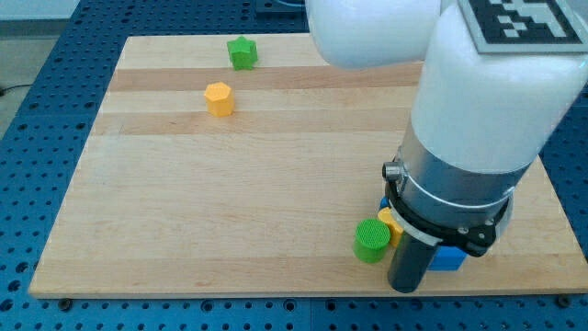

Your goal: Touch the blue cube on the right

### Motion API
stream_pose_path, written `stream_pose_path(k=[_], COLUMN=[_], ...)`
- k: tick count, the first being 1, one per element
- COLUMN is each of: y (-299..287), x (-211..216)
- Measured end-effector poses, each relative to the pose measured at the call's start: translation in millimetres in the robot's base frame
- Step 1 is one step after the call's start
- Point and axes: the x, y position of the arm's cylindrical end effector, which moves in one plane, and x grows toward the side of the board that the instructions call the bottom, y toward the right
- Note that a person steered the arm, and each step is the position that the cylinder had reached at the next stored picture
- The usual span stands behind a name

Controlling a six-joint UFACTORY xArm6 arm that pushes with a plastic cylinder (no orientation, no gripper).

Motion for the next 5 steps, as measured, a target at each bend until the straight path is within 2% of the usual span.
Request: stream_pose_path(k=[1, 2, 3, 5], y=[7.8, 55.8, 74.0, 74.0], x=[0.8, 1.8, -0.1, -38.6])
